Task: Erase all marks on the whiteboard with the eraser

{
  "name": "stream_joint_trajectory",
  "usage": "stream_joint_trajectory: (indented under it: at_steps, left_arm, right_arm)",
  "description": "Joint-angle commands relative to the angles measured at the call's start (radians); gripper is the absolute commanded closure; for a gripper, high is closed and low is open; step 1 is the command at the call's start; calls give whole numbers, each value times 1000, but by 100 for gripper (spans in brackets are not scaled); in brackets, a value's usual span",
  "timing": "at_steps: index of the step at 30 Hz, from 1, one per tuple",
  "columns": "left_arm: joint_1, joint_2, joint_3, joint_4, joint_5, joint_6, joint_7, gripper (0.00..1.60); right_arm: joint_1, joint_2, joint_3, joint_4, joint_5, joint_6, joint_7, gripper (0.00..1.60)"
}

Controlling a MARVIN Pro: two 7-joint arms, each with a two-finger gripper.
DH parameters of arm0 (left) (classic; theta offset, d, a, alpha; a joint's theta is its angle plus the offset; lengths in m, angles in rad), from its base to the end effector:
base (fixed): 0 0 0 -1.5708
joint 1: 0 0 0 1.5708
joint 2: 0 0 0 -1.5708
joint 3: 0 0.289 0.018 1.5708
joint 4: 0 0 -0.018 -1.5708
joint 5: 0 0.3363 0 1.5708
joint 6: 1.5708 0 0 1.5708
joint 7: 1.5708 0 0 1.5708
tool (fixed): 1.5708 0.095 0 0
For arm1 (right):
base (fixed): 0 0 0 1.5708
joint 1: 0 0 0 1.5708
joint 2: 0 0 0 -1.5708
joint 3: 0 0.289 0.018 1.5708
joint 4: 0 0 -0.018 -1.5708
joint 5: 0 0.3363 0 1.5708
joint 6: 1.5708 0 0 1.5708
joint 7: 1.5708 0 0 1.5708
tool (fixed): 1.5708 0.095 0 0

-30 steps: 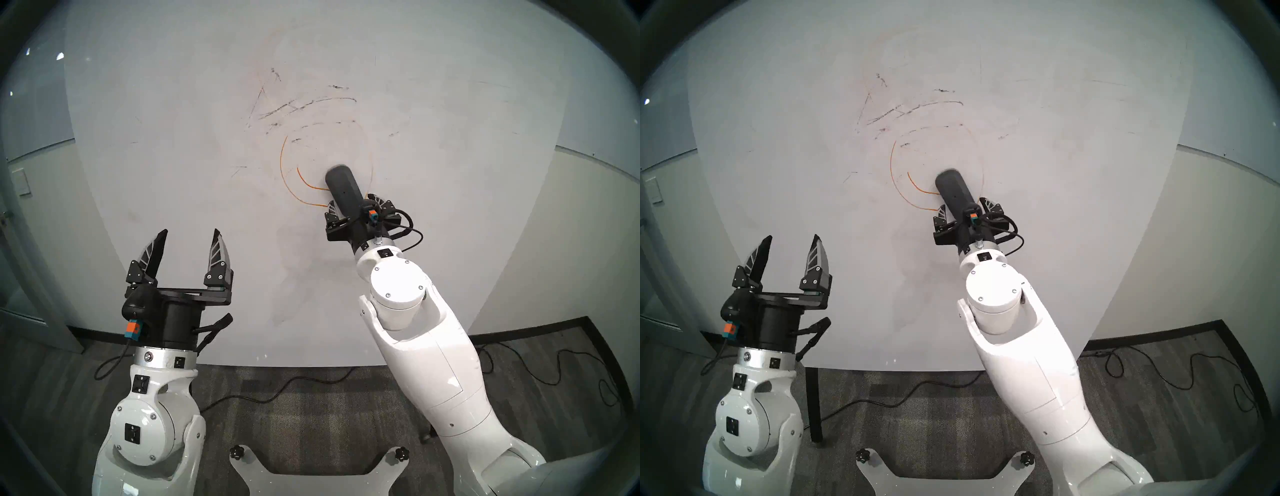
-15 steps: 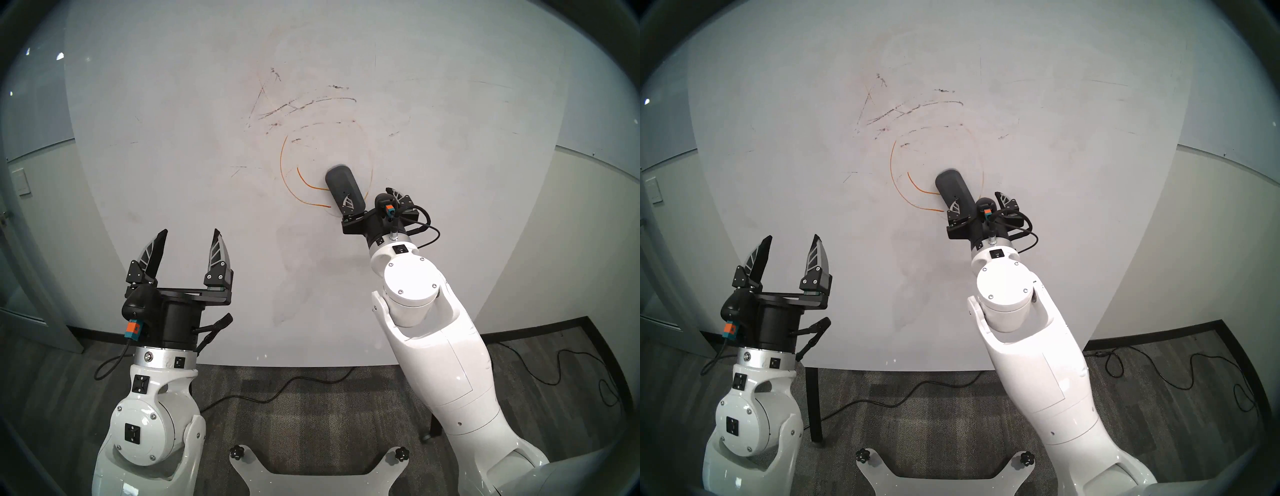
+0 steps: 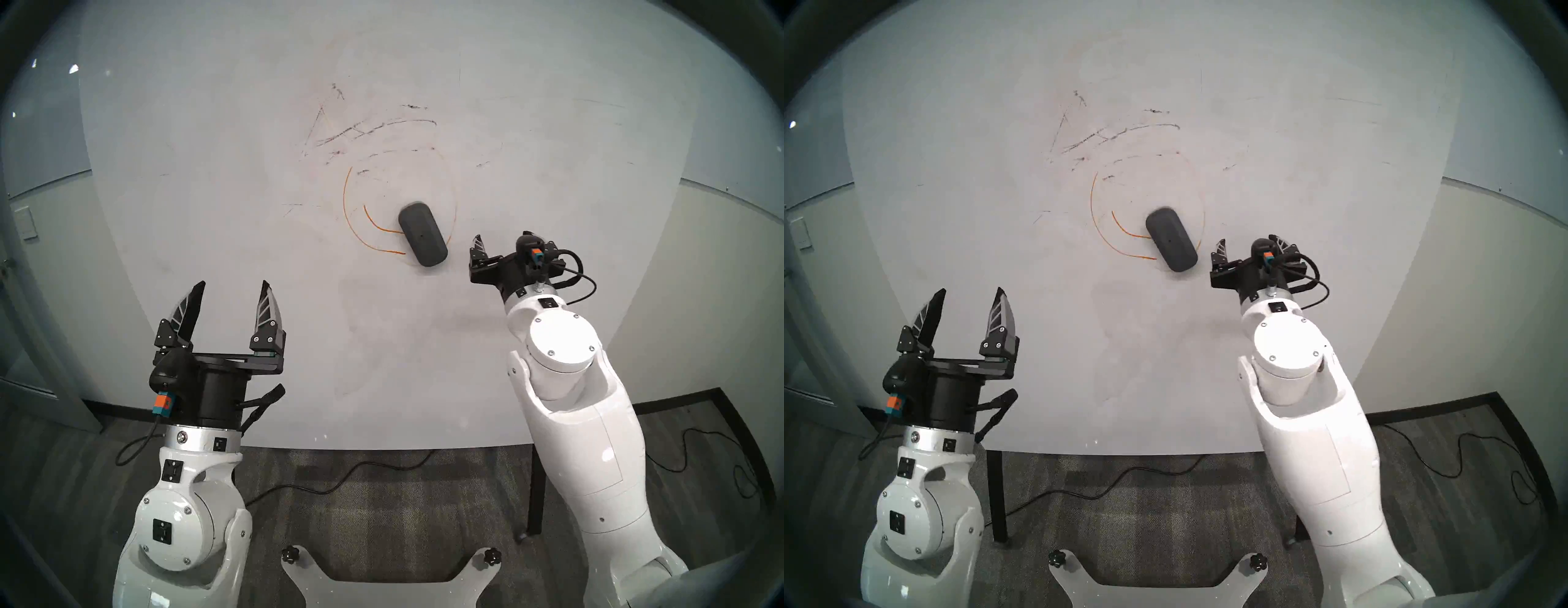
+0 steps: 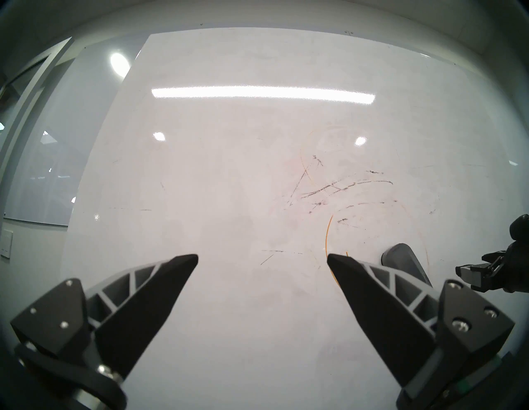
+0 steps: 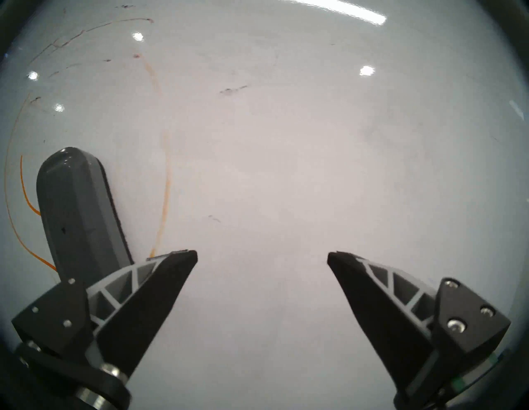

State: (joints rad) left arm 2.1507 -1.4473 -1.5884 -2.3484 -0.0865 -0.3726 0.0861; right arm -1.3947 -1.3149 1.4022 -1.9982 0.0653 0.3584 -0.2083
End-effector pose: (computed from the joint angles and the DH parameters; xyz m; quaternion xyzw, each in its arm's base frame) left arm 0.2706 0.0140 -0.1512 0.4808 0.0086 0.8768 0.0032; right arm 0.4448 0.0116 -0.0926 0.6170 0.0561 0.7816 0.0726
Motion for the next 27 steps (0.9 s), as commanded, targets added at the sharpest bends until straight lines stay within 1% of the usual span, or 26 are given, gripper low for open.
stream_joint_trajectory:
  at_steps: [1, 2, 3, 4, 8, 11, 12, 13, 16, 21, 27]
  left_arm:
    - [-2, 1, -1, -21, -2, -4, -1, 0]
    - [-2, 1, -1, -21, -2, -4, -1, 0]
    - [-2, 1, -1, -21, -1, -4, -1, 0]
    - [-2, 1, -1, -21, -1, -4, -1, 0]
    - [-2, 1, -1, -21, -1, -4, -1, 0]
    - [-2, 1, -1, -22, -2, -3, -1, 0]
    - [-2, 1, -1, -22, -2, -3, -1, 0]
    - [-2, 1, -1, -22, -2, -3, -1, 0]
    - [-1, 1, -1, -23, -2, -3, -1, 0]
    - [-1, 1, -1, -23, -3, -2, -1, 0]
    - [-1, 1, -2, -24, -3, -2, -1, 0]
  right_arm:
    - [-63, 69, 106, -79, 63, -9, 59, 0]
    - [-89, 85, 142, -93, 86, -9, 83, 0]
    - [-104, 93, 162, -100, 101, -9, 97, 0]
    - [-104, 93, 162, -100, 101, -9, 97, 0]
    - [-160, 115, 232, -125, 147, -16, 142, 0]
    - [-210, 120, 277, -144, 179, -29, 175, 0]
    - [-209, 115, 278, -140, 182, -25, 176, 0]
    - [-237, 113, 293, -153, 195, -36, 192, 0]
    - [-276, 112, 318, -168, 216, -56, 220, 0]
    - [-288, 110, 335, -168, 229, -71, 246, 0]
    - [-293, 109, 340, -166, 232, -78, 256, 0]
